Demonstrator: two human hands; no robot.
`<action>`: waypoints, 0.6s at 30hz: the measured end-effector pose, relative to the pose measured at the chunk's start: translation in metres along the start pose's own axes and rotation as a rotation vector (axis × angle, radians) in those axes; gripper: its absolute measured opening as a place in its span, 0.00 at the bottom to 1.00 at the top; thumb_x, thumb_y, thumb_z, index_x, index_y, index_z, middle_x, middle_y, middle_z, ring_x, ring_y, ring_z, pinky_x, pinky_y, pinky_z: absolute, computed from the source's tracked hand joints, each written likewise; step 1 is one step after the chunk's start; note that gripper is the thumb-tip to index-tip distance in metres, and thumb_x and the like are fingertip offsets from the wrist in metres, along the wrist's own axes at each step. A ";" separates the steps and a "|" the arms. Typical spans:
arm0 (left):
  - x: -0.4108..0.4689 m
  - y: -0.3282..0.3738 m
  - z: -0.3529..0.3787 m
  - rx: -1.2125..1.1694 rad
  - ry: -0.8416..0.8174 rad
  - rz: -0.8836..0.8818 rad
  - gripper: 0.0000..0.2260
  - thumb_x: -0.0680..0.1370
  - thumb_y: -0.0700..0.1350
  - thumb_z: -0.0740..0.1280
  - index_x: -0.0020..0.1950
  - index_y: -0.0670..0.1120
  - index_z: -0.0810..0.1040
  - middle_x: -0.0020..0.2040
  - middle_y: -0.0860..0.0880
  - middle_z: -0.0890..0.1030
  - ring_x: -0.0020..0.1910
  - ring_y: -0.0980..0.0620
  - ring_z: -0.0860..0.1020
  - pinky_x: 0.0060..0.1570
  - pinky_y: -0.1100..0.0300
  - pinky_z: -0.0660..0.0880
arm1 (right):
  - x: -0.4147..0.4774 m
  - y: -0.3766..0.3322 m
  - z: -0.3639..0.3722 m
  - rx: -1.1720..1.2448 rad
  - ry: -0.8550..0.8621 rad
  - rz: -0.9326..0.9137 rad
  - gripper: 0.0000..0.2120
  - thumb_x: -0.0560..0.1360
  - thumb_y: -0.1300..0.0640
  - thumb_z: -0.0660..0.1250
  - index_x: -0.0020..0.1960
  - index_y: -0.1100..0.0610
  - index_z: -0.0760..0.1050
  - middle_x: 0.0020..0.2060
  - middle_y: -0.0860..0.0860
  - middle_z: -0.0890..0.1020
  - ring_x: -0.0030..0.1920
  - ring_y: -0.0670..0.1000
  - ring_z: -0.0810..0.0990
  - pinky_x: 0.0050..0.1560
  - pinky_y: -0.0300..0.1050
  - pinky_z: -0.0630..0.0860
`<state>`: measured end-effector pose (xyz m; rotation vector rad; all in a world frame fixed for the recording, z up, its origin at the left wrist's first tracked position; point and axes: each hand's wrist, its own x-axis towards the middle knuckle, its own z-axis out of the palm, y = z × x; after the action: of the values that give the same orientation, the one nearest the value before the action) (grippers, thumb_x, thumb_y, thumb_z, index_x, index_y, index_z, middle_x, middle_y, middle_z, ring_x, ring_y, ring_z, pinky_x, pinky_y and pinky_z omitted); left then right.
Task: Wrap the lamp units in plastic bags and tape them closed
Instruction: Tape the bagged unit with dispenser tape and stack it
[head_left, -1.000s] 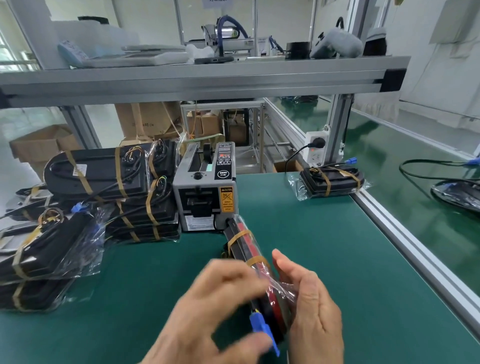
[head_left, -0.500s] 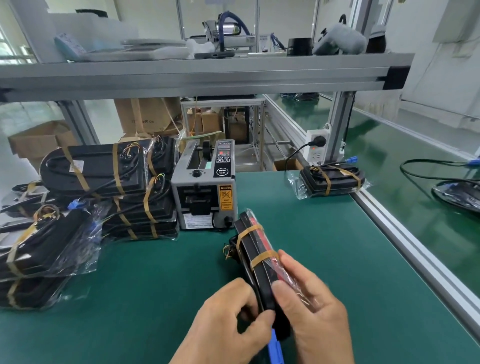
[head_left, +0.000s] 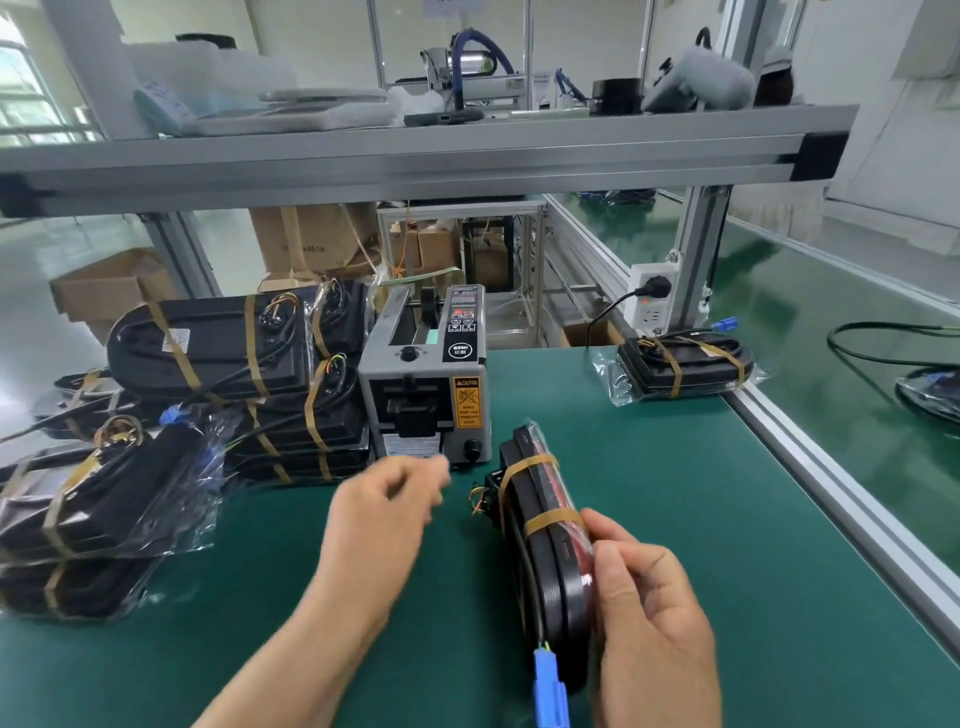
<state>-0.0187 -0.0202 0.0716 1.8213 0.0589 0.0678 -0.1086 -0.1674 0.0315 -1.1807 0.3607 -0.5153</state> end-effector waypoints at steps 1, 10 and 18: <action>0.020 -0.003 -0.001 -0.078 0.110 -0.066 0.10 0.78 0.49 0.69 0.39 0.48 0.83 0.31 0.54 0.78 0.30 0.57 0.72 0.36 0.61 0.72 | 0.002 0.004 0.001 -0.002 0.019 -0.007 0.15 0.79 0.65 0.65 0.38 0.52 0.80 0.53 0.44 0.86 0.51 0.46 0.85 0.55 0.53 0.79; 0.108 -0.004 0.016 -0.432 0.276 -0.390 0.07 0.77 0.44 0.72 0.40 0.43 0.81 0.32 0.51 0.81 0.25 0.59 0.74 0.23 0.67 0.69 | 0.022 0.011 0.030 0.082 0.052 0.050 0.13 0.82 0.61 0.63 0.42 0.51 0.80 0.53 0.41 0.85 0.48 0.45 0.85 0.50 0.50 0.77; 0.120 0.004 0.028 -0.686 0.350 -0.552 0.10 0.76 0.40 0.70 0.36 0.45 0.74 0.26 0.51 0.77 0.20 0.59 0.72 0.20 0.69 0.66 | 0.020 0.012 0.033 0.018 0.009 0.034 0.16 0.82 0.60 0.63 0.39 0.47 0.80 0.53 0.38 0.84 0.49 0.43 0.85 0.51 0.50 0.78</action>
<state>0.1034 -0.0395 0.0702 1.0443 0.6967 0.0102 -0.0726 -0.1489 0.0316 -1.1537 0.3823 -0.4936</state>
